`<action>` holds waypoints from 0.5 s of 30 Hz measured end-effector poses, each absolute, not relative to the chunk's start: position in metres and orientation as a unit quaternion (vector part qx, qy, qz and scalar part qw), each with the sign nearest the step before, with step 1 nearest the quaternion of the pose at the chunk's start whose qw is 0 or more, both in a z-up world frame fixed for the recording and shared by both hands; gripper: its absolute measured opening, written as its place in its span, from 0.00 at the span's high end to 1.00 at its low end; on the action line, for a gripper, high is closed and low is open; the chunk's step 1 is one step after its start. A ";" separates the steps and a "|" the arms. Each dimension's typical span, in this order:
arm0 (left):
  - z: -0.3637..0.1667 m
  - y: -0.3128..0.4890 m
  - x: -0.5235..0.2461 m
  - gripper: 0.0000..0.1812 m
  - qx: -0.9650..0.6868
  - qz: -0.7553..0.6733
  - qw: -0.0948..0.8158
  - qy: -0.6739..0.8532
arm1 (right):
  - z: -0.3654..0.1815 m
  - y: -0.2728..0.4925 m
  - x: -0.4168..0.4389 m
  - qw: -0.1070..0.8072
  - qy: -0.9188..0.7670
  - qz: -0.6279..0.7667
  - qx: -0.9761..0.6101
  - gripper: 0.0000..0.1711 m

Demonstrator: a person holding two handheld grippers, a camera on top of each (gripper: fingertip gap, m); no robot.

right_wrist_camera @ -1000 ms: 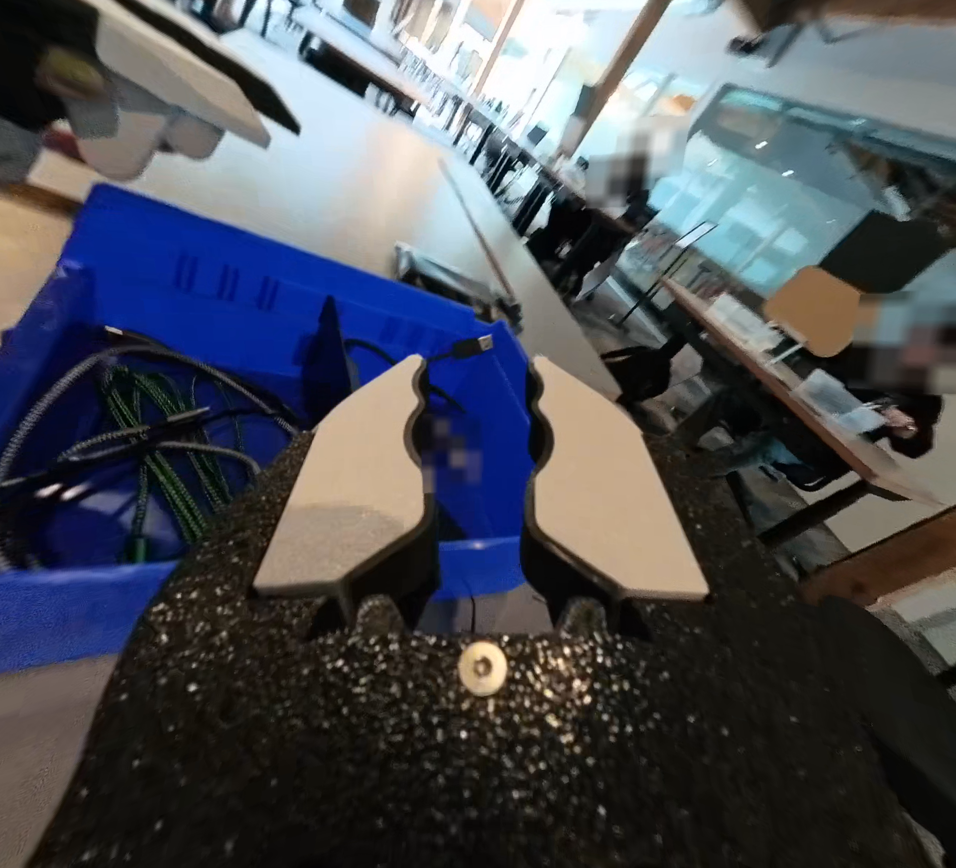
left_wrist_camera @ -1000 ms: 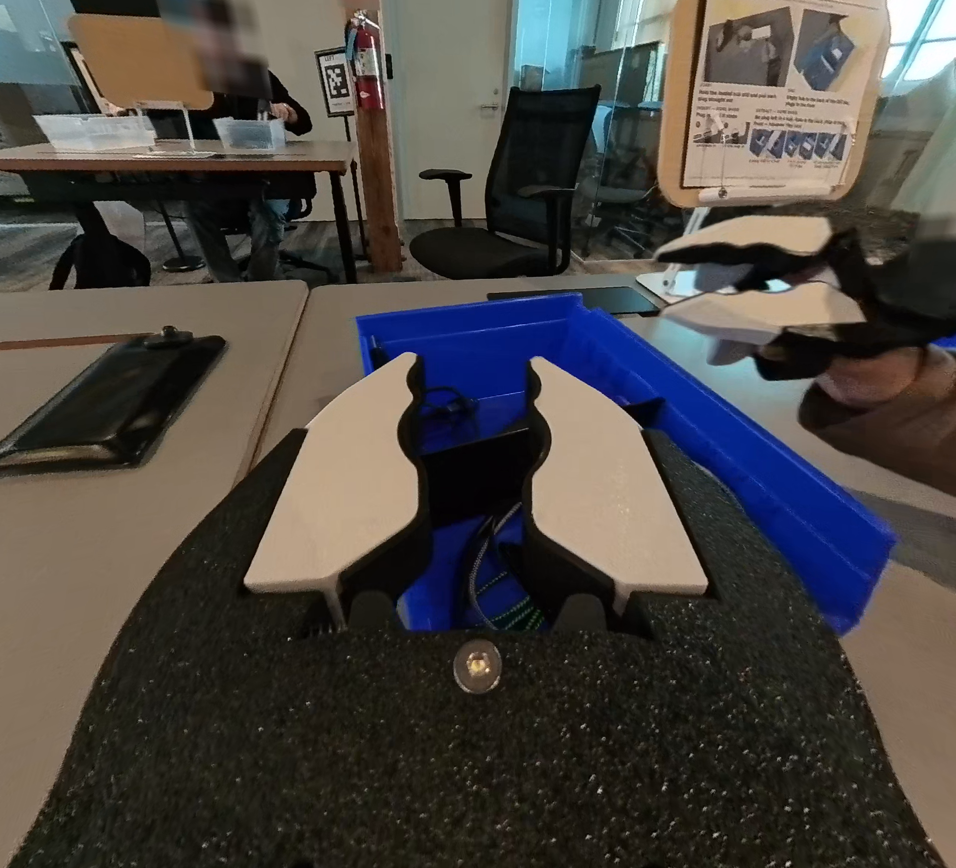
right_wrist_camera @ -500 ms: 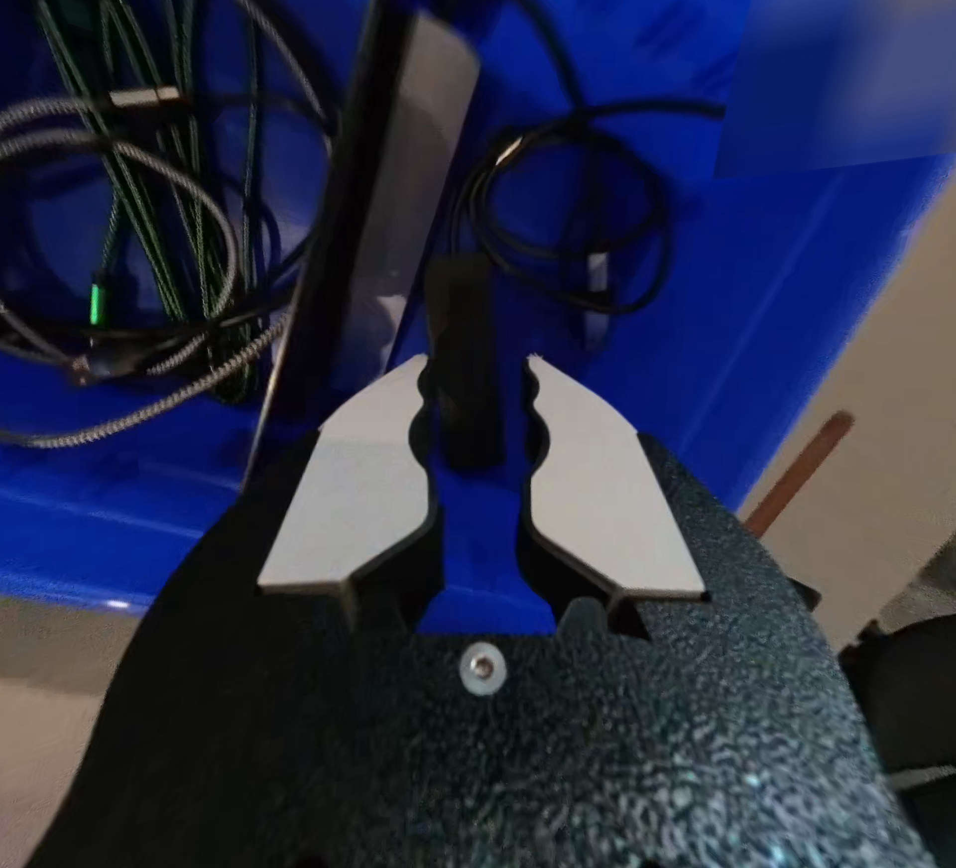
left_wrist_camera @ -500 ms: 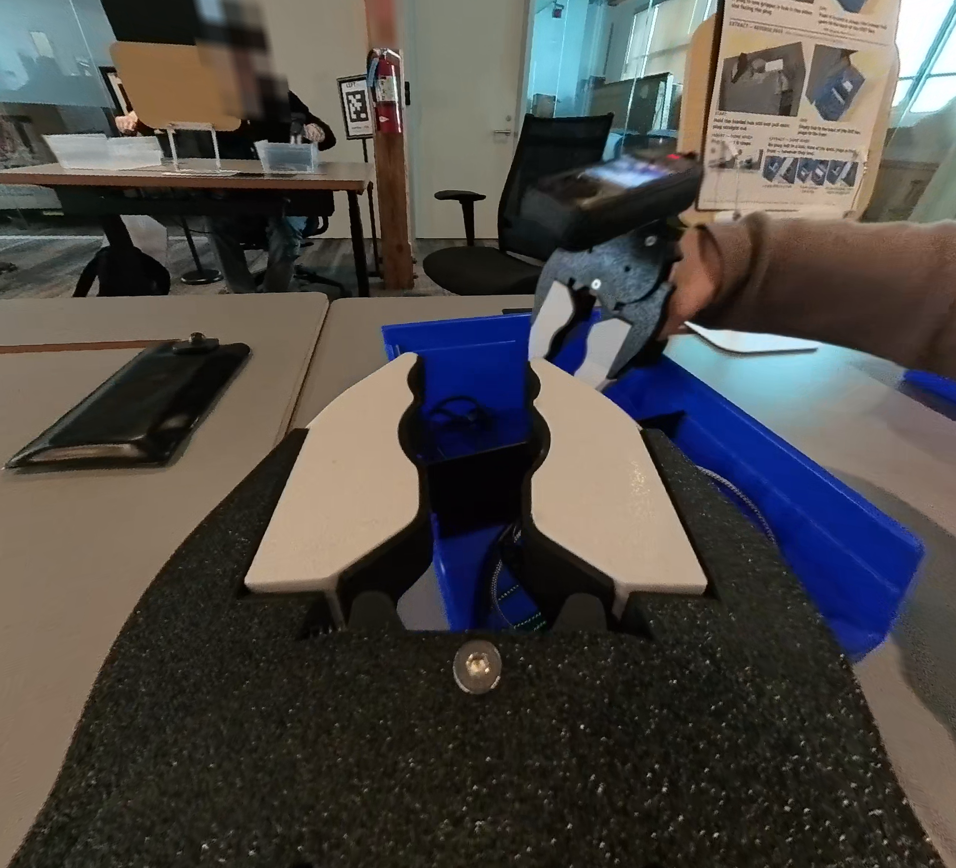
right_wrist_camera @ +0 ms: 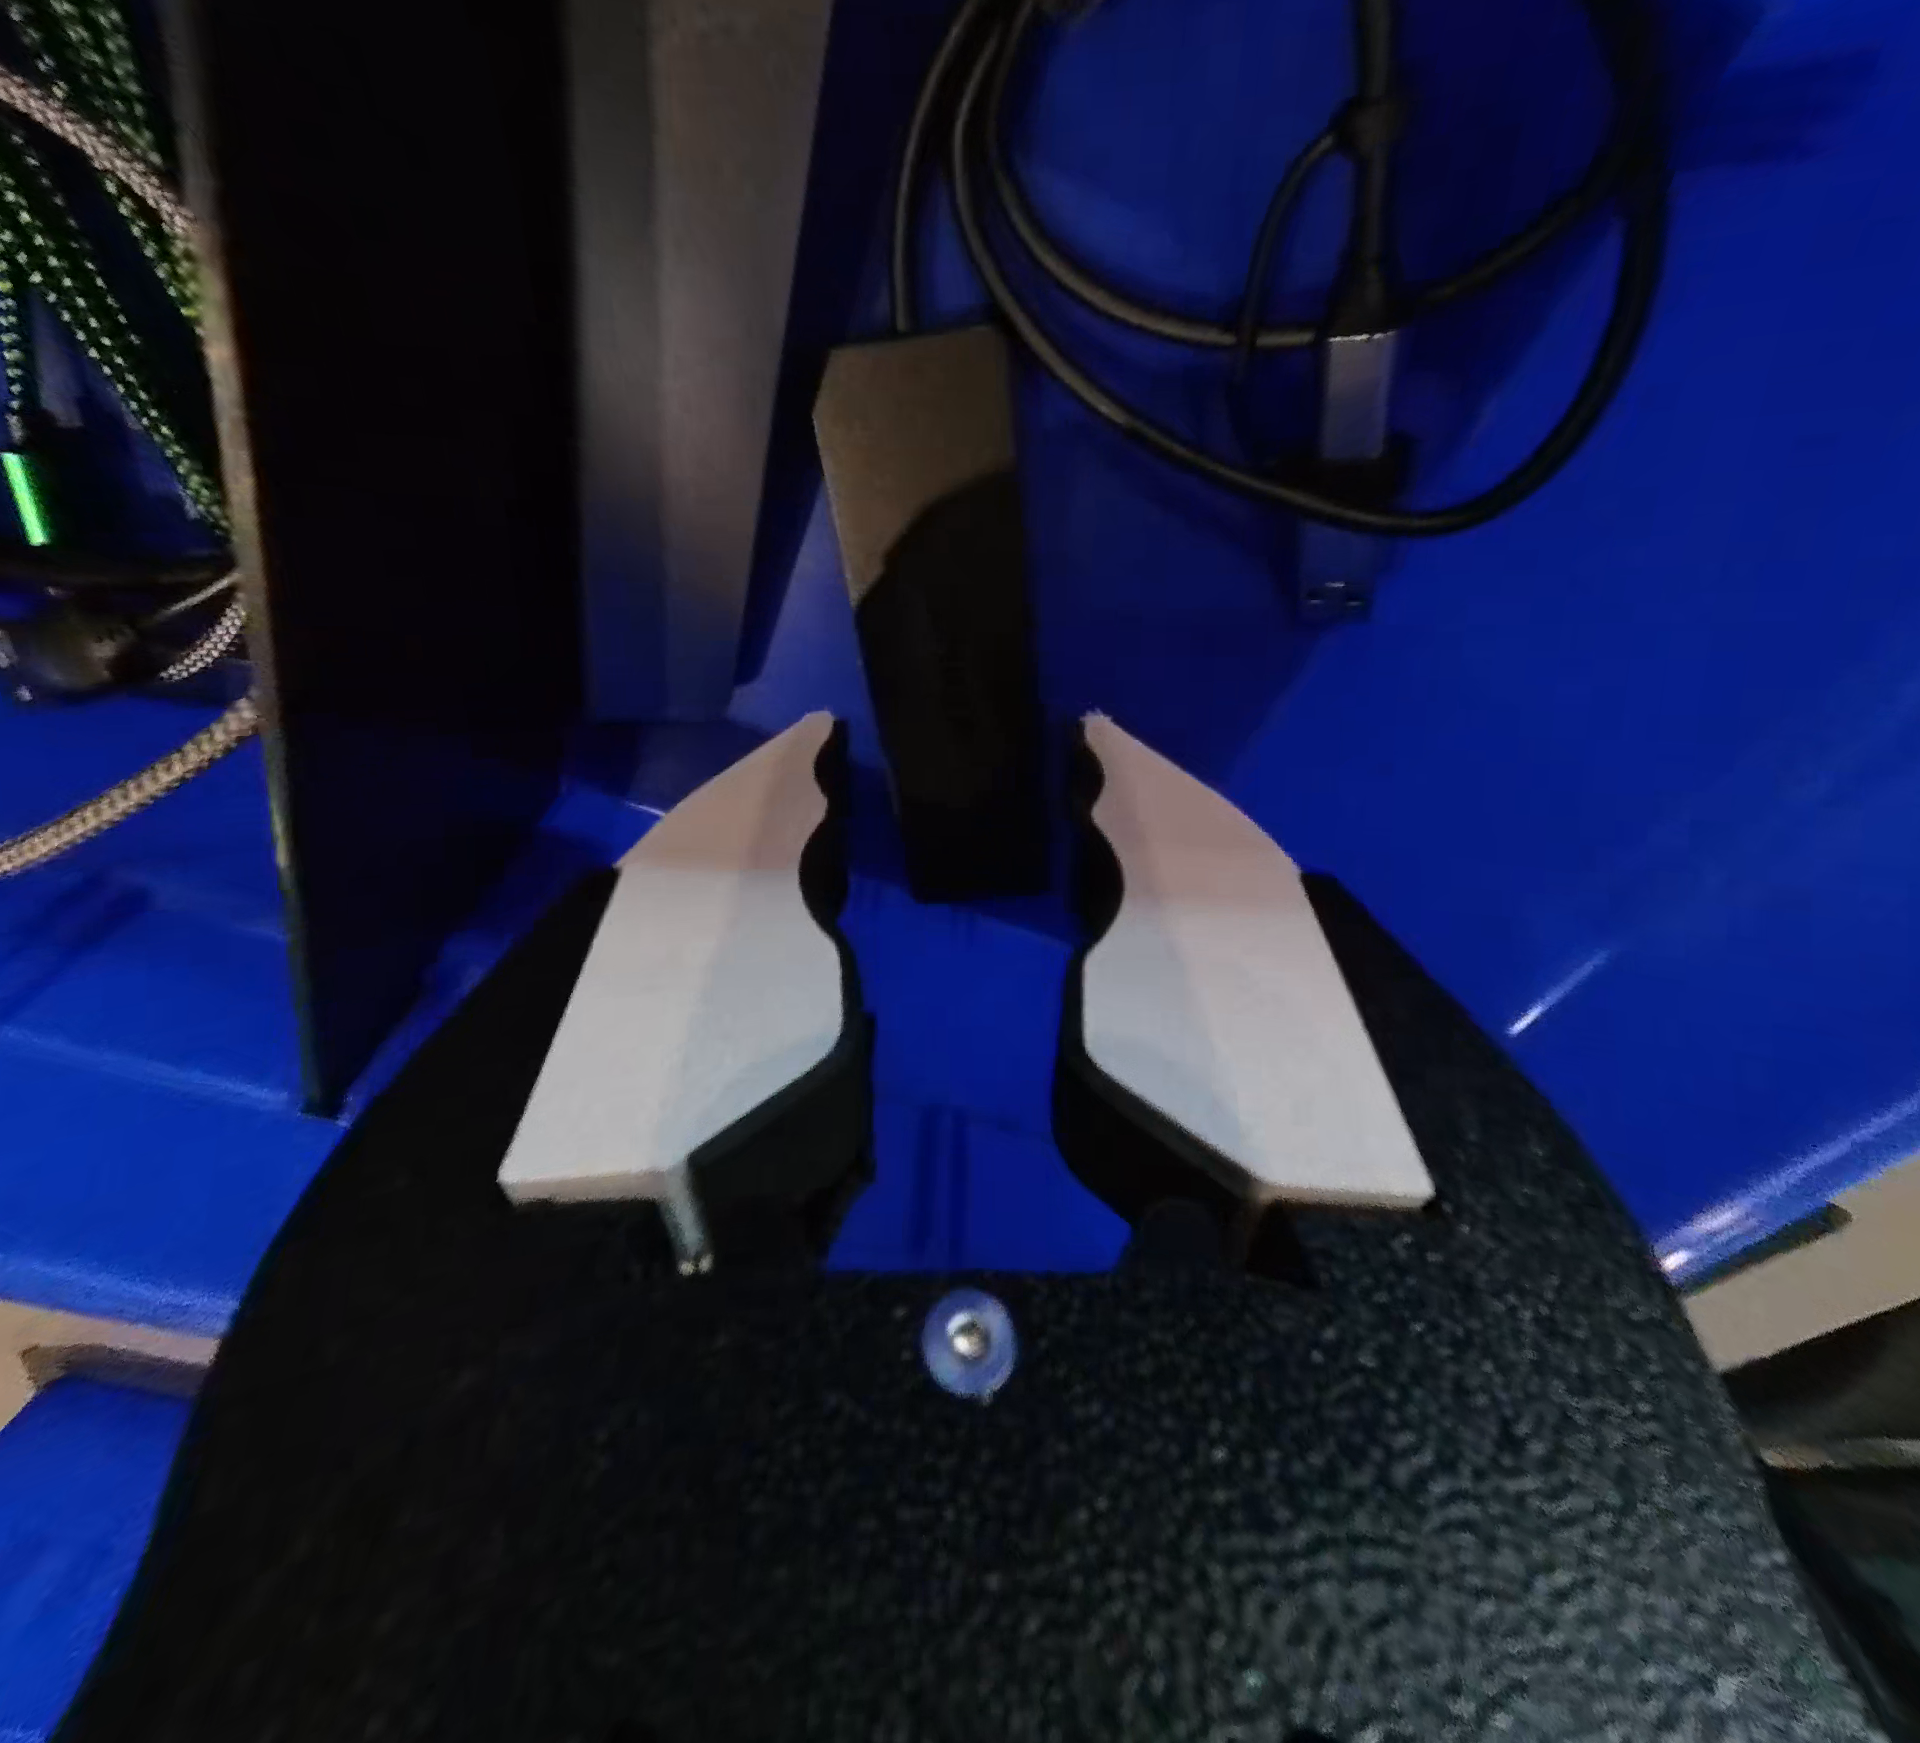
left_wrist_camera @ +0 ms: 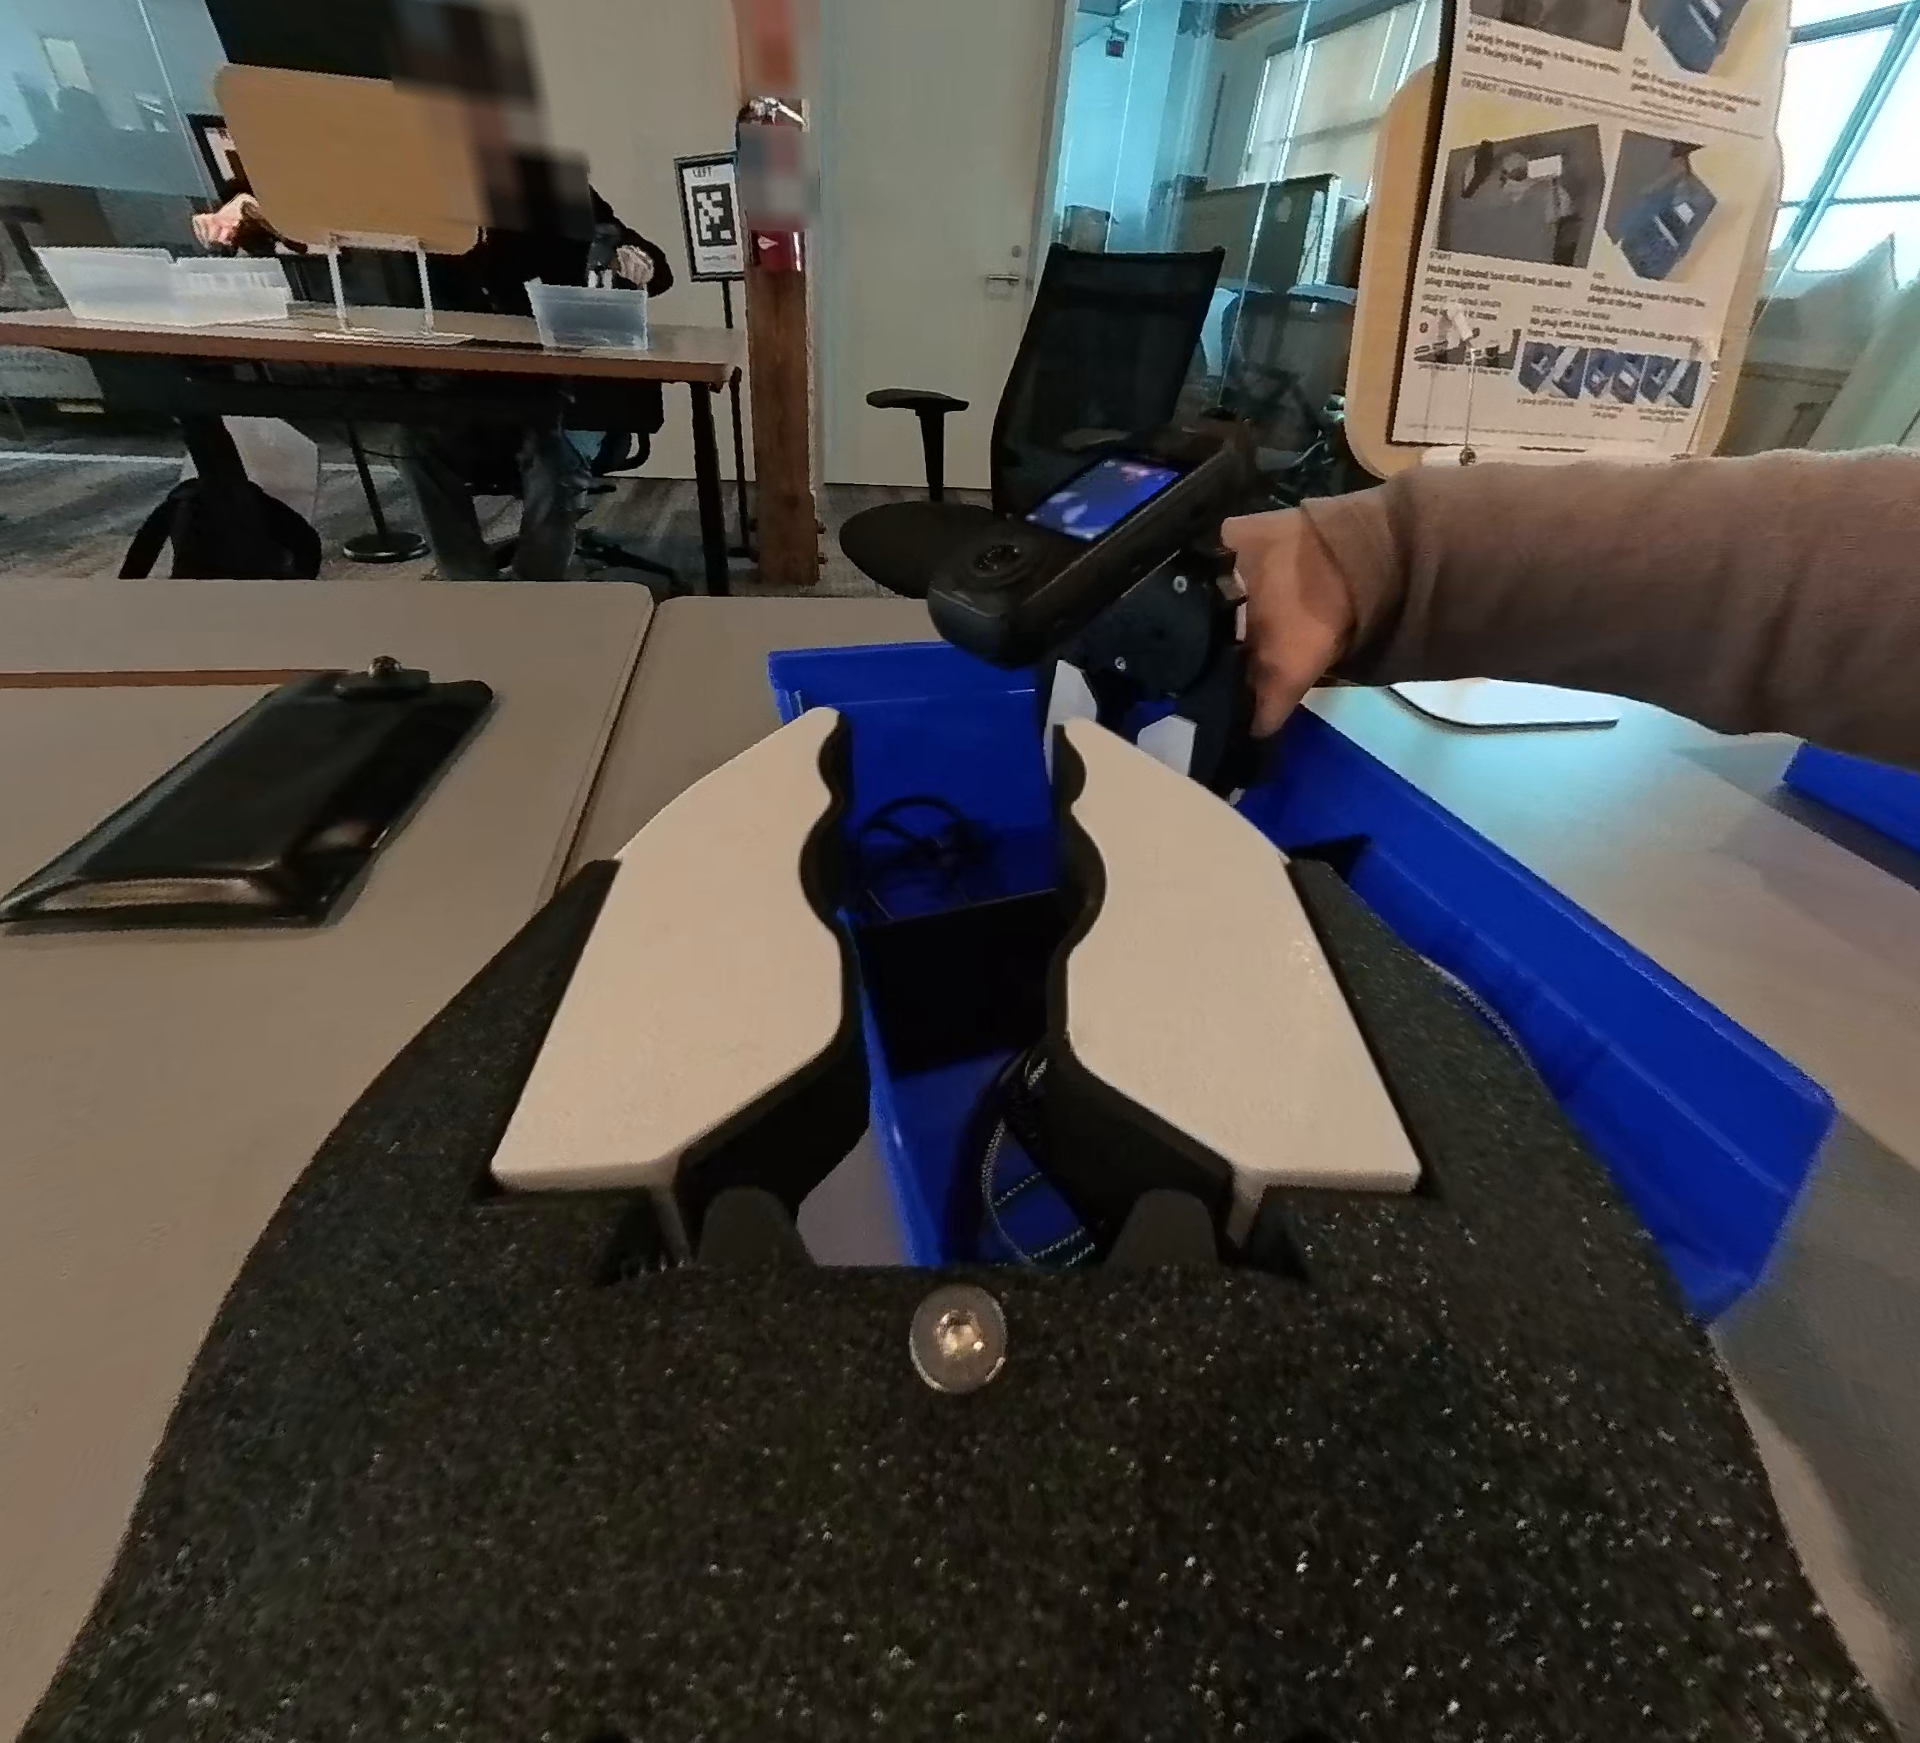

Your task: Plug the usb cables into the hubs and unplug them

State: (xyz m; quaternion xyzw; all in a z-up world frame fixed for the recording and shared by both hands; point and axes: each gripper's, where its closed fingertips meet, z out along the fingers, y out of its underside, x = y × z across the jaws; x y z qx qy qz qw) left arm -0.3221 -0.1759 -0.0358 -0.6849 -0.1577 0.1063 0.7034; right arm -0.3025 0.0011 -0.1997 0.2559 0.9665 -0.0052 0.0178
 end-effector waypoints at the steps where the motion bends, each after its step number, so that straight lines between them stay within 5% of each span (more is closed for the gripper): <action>1: -0.036 -0.175 -0.321 0.80 -0.685 0.106 0.703 -0.156 | -0.200 0.002 -0.303 0.017 0.967 0.000 0.255 0.76; 15: -0.036 -0.175 -0.322 0.80 -0.685 0.105 0.704 -0.158 | -0.208 0.002 -0.302 0.030 0.969 0.044 0.240 0.71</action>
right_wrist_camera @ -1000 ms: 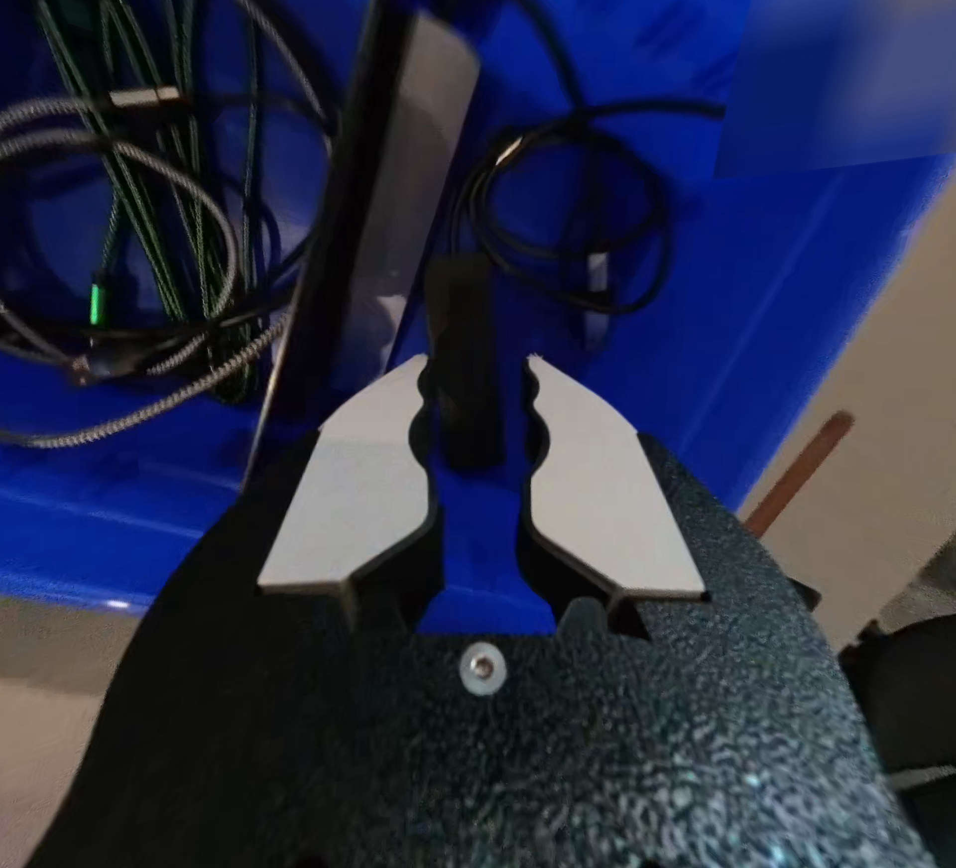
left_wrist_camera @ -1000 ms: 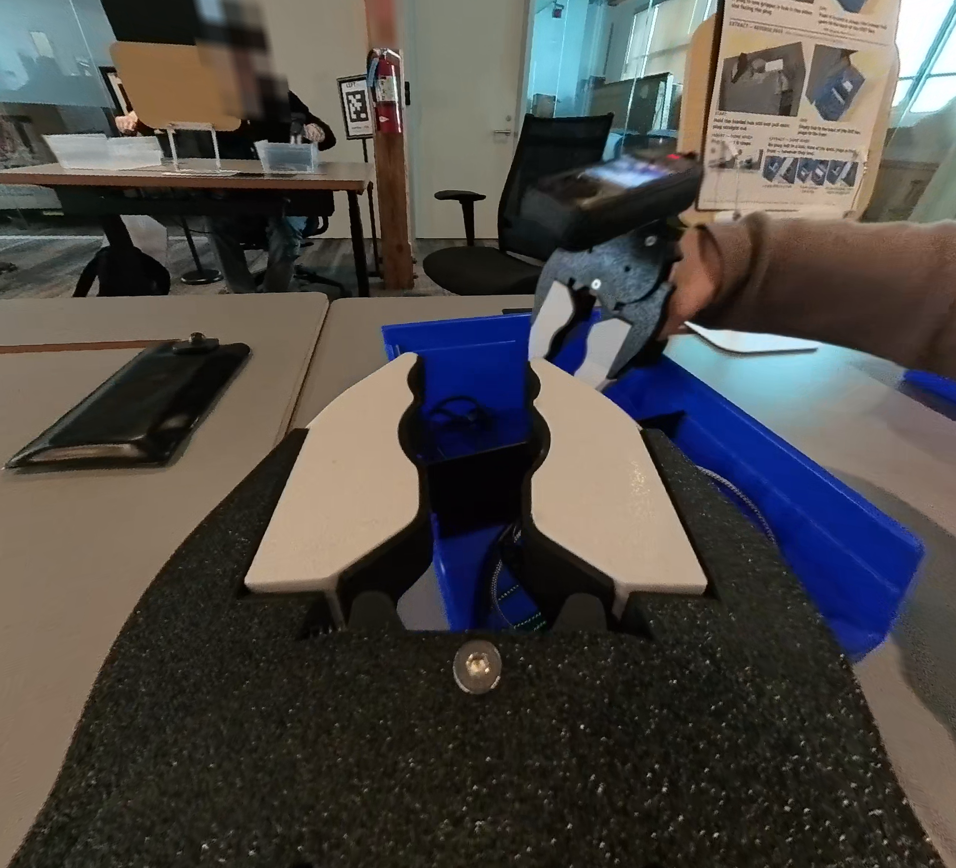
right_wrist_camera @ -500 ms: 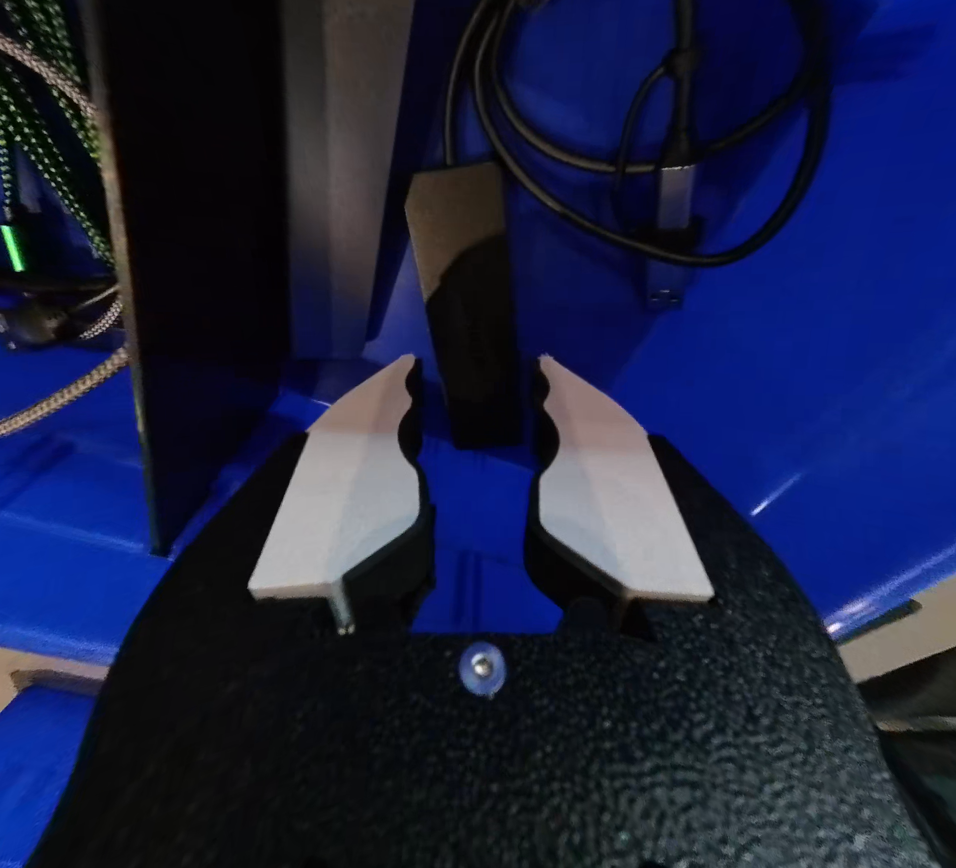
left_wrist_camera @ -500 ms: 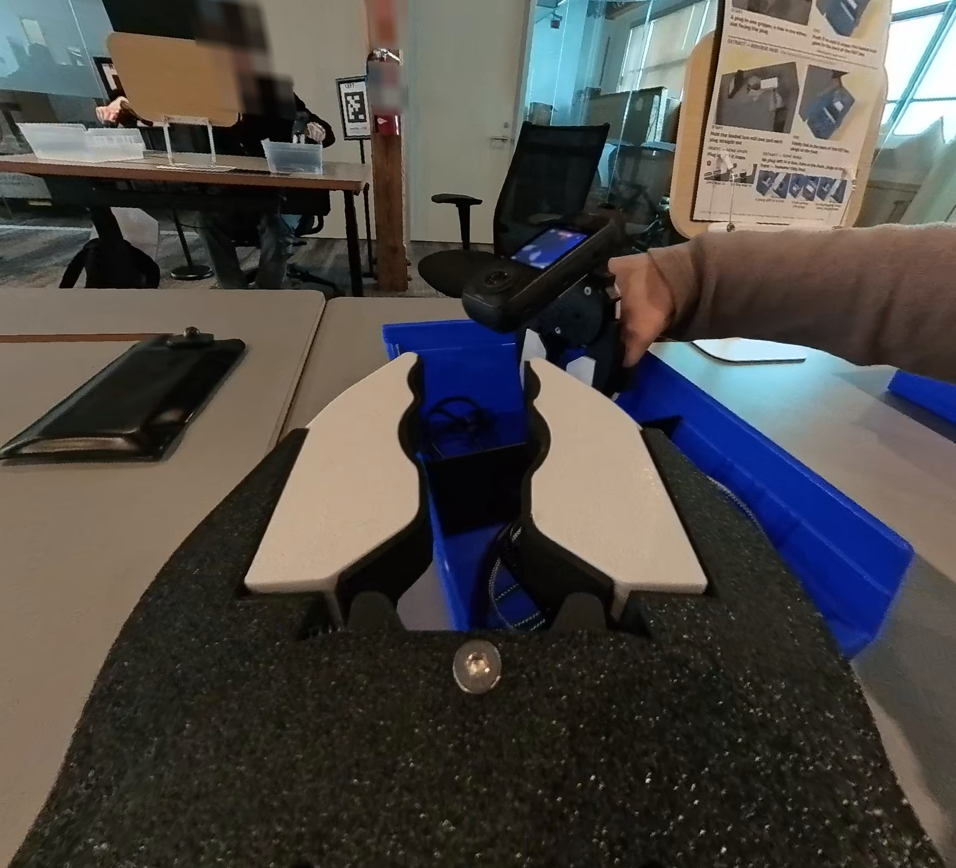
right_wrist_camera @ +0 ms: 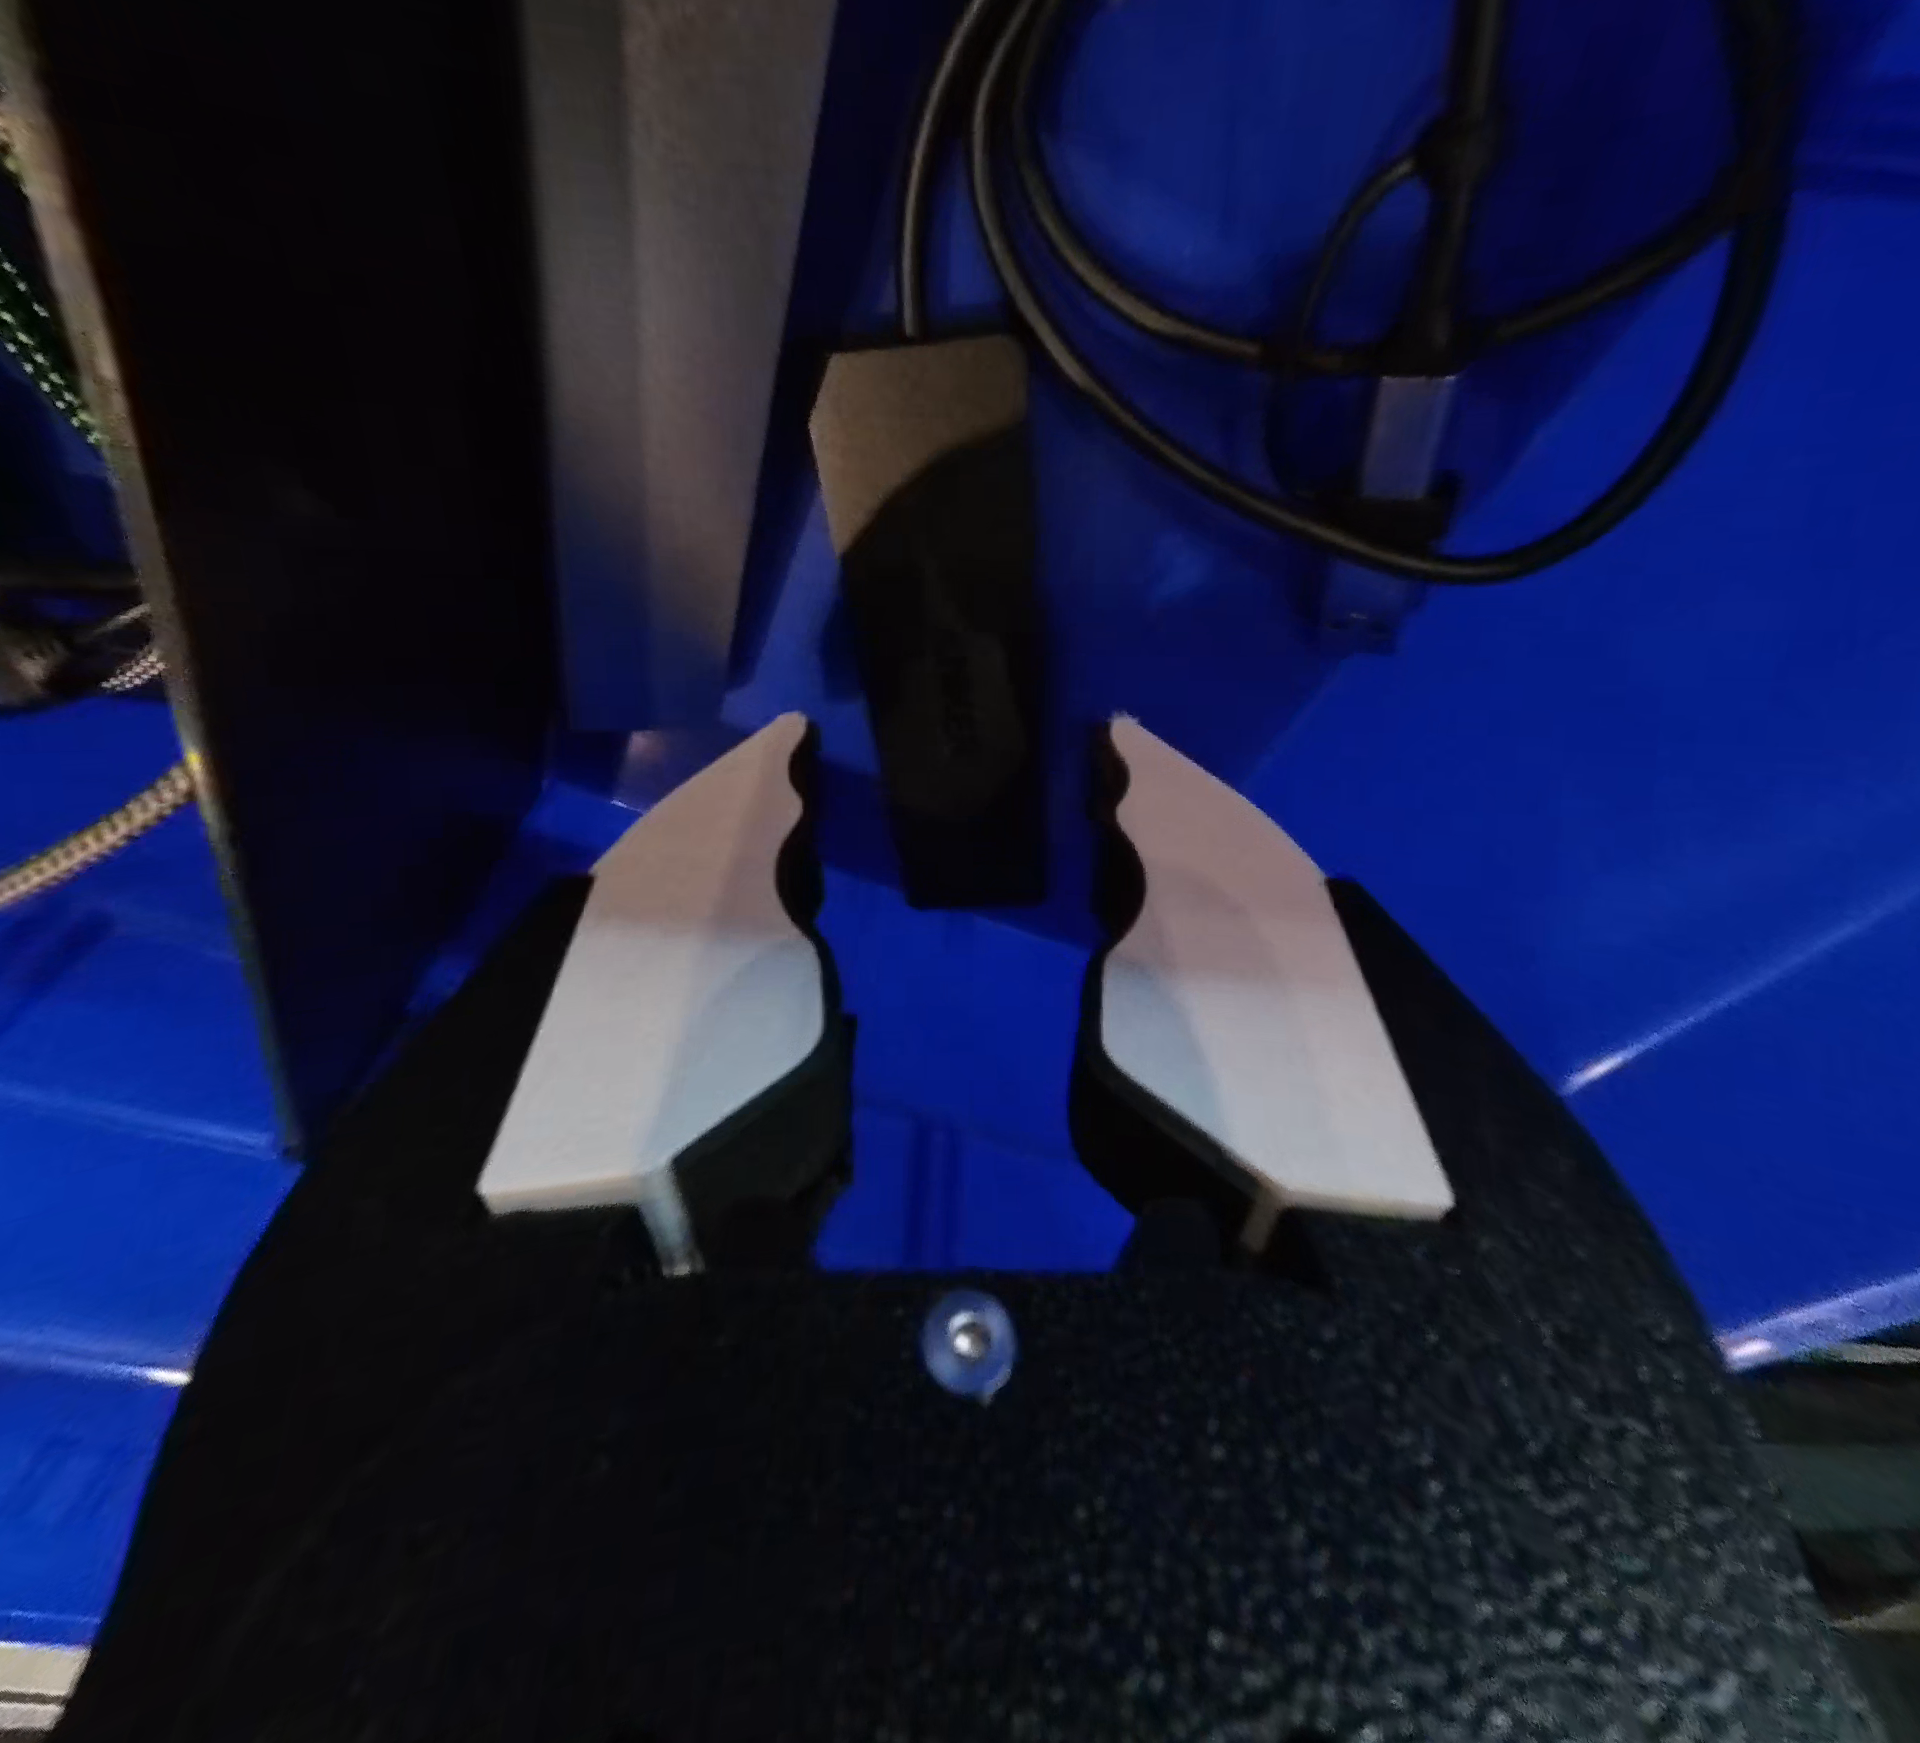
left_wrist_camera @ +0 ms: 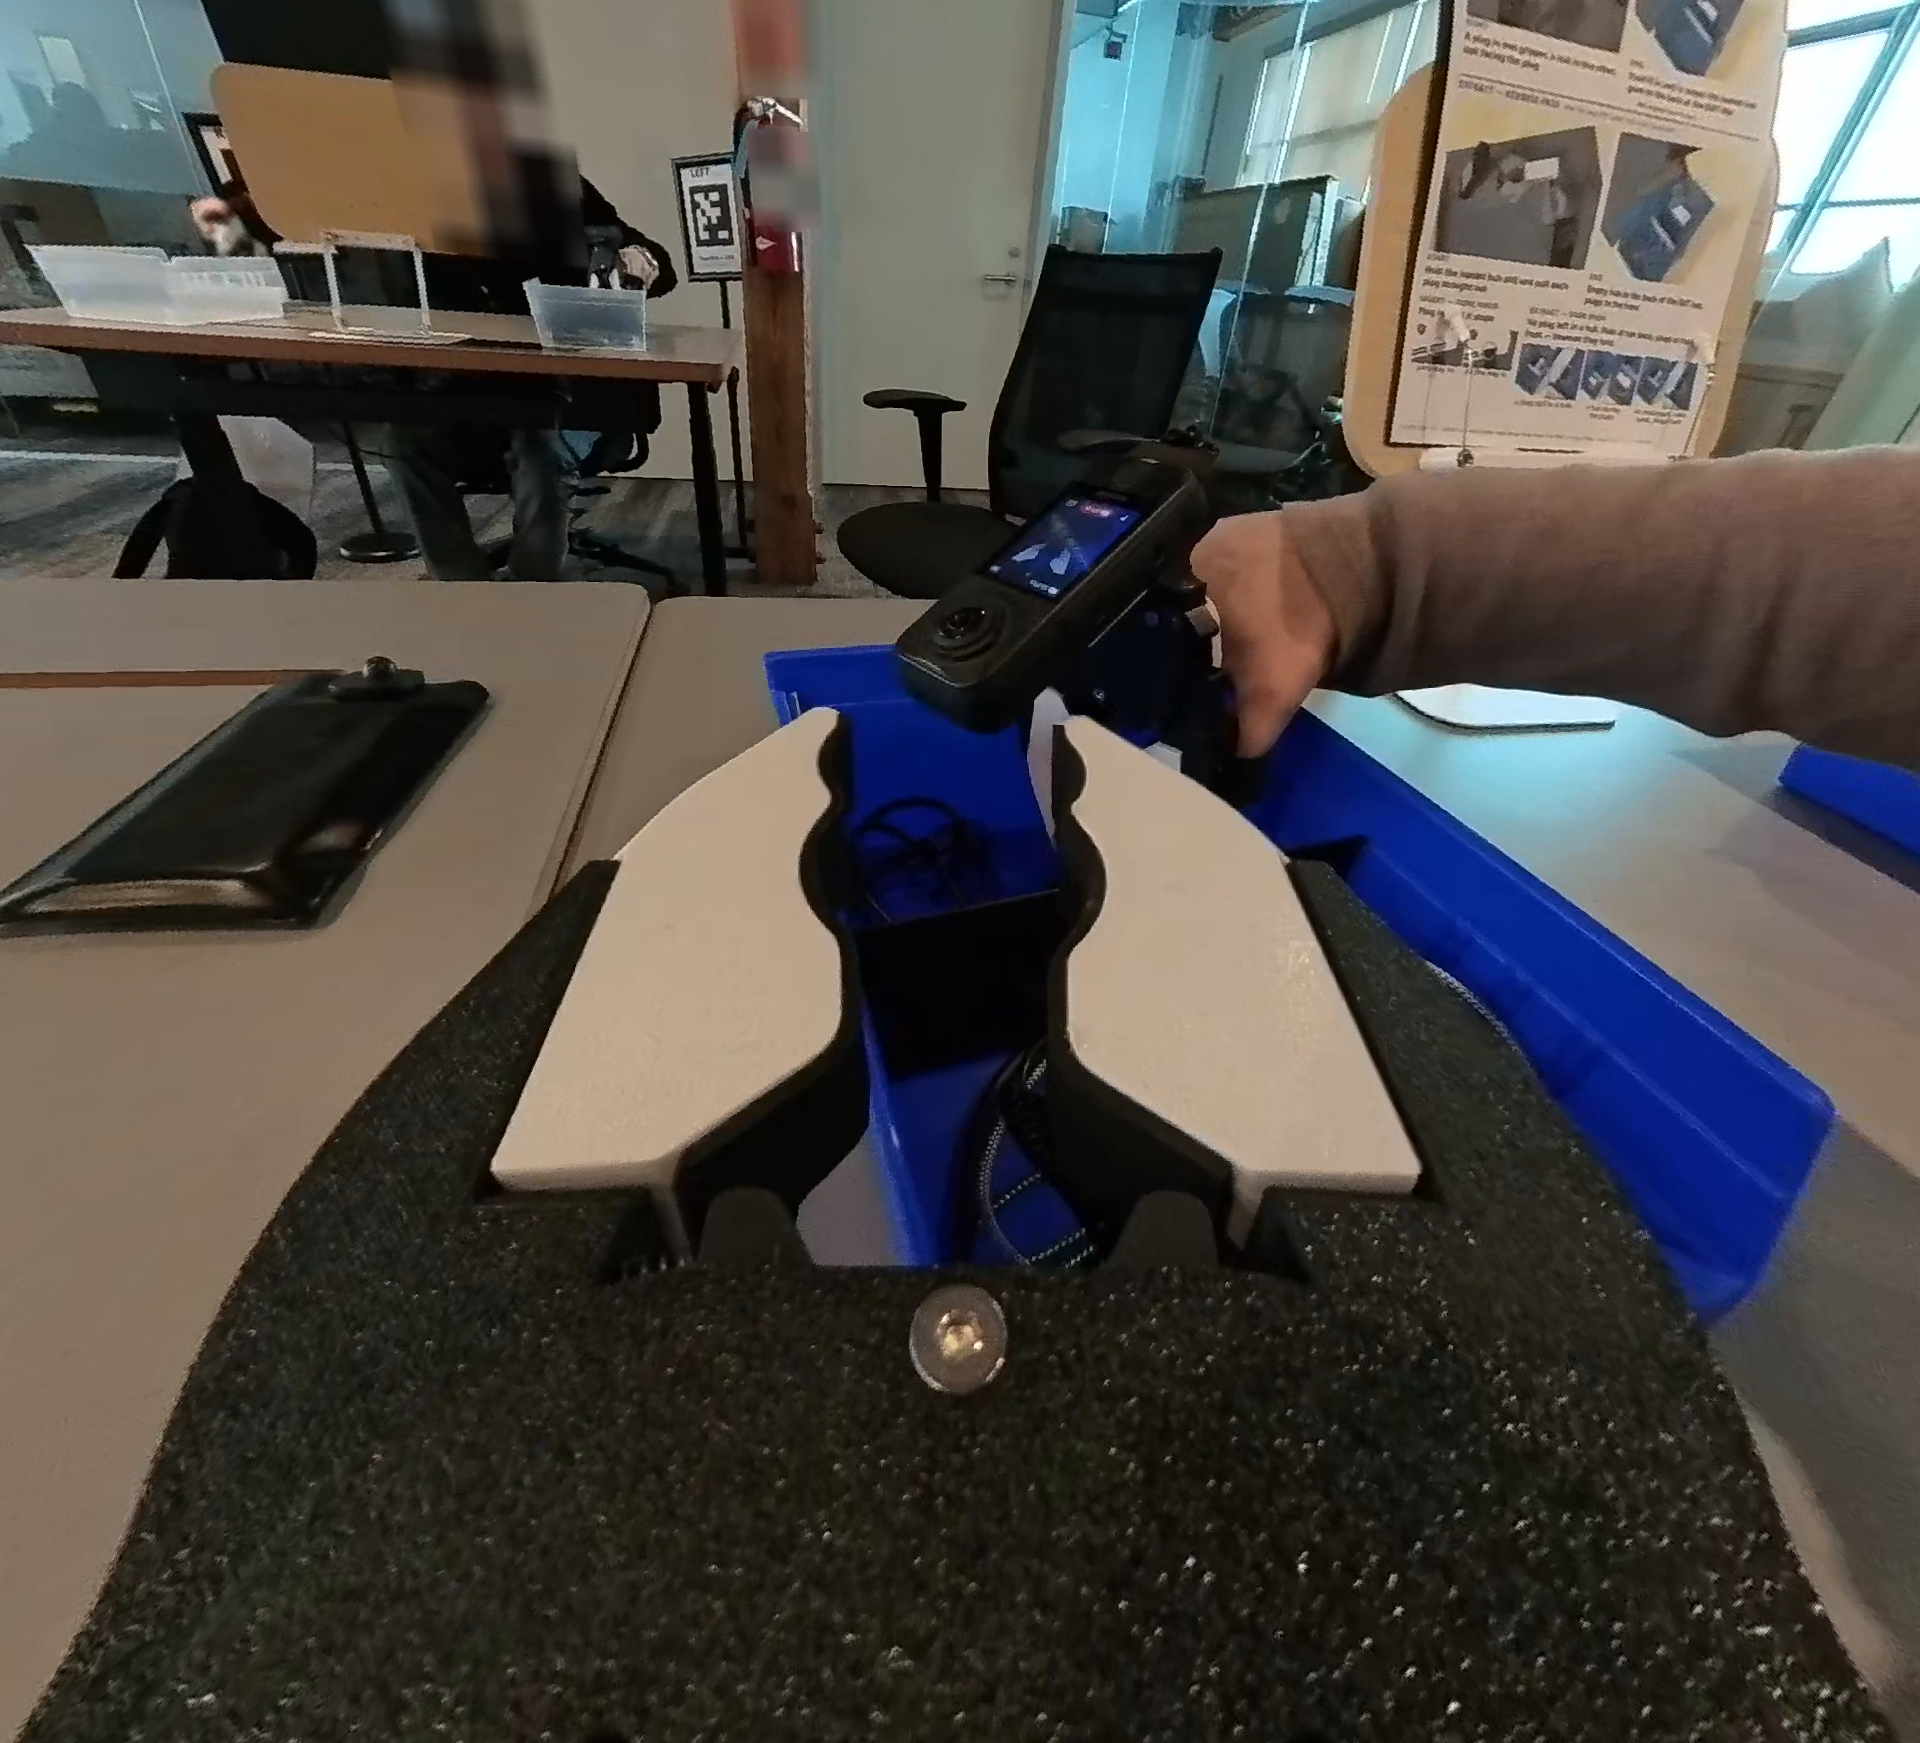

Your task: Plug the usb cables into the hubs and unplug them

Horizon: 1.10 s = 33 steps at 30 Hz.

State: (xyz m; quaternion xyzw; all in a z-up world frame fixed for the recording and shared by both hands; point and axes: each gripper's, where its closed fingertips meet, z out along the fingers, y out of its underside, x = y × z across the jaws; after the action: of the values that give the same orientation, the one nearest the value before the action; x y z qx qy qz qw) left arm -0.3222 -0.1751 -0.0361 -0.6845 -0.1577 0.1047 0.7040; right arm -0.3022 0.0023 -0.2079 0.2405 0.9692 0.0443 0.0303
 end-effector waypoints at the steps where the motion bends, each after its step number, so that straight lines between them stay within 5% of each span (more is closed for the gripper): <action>1: -0.036 -0.175 -0.322 0.80 -0.685 0.103 0.704 -0.158 | -0.208 0.003 -0.303 0.029 0.969 0.045 0.242 0.71; 11: -0.038 -0.172 -0.321 0.80 -0.688 0.100 0.701 -0.155 | -0.194 -0.007 -0.326 -0.032 0.969 -0.013 0.245 0.70; 16: -0.038 -0.172 -0.321 0.80 -0.687 0.102 0.702 -0.155 | -0.185 -0.019 -0.360 -0.121 0.956 -0.056 0.262 0.61; 26: -0.038 -0.175 -0.324 0.80 -0.687 0.104 0.701 -0.160 | -0.199 -0.036 -0.386 -0.181 0.958 -0.034 0.222 0.90; 33: -0.036 -0.181 -0.327 0.80 -0.681 0.109 0.705 -0.166 | -0.160 -0.034 -0.383 -0.245 0.943 -0.069 0.216 0.95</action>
State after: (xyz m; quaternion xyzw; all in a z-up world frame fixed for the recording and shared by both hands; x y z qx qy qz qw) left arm -0.3270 -0.1806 -0.0358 -0.6806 -0.1659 0.1089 0.7053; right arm -0.3831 -0.0335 -0.1596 0.2163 0.9425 -0.0686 -0.2453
